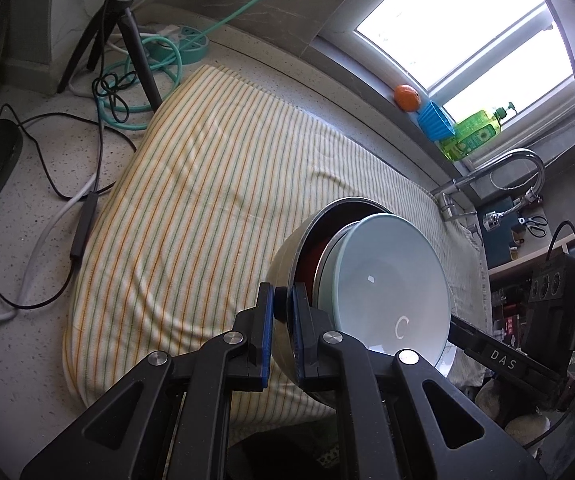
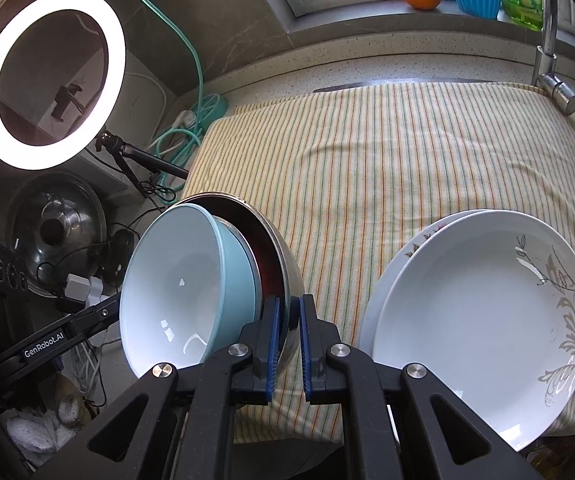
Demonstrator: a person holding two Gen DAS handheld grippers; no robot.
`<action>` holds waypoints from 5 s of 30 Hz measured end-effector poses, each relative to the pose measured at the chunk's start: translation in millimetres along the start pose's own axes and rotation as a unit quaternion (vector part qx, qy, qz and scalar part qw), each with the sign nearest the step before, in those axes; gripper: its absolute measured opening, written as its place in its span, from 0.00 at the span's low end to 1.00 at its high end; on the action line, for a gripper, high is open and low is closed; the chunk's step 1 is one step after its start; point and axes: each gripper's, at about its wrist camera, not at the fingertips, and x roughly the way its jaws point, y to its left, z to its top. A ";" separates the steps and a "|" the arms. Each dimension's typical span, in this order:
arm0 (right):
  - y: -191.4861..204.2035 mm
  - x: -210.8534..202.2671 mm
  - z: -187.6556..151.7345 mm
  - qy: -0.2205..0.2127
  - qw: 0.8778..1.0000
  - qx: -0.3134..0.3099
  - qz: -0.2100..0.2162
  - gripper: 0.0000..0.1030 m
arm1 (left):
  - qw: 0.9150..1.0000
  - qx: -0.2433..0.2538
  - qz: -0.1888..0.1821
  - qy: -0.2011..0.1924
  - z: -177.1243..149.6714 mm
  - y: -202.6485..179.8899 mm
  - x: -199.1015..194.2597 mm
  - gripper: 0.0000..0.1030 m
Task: Organize plates and bowls
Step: 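Carry the bowl stack over the white floral plate stack, then lower the bowl stack onto the white floral plate stack, then open both grippers and pull them back from the stack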
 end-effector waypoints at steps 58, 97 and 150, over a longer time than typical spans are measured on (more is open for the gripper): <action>-175.6 -77.7 -6.4 0.012 1.000 0.015 -0.007 0.09 | 0.999 0.016 0.015 0.029 -62.7 -157.1 72.2 0.07; -172.0 -96.6 -13.4 -0.022 0.999 0.024 -0.007 0.11 | 1.000 0.015 0.010 0.018 -58.6 -148.7 57.2 0.07; -118.7 -183.3 -69.6 -0.181 0.976 -0.068 -0.100 0.74 | 0.967 0.198 0.109 -0.118 -104.3 -221.2 -21.8 0.77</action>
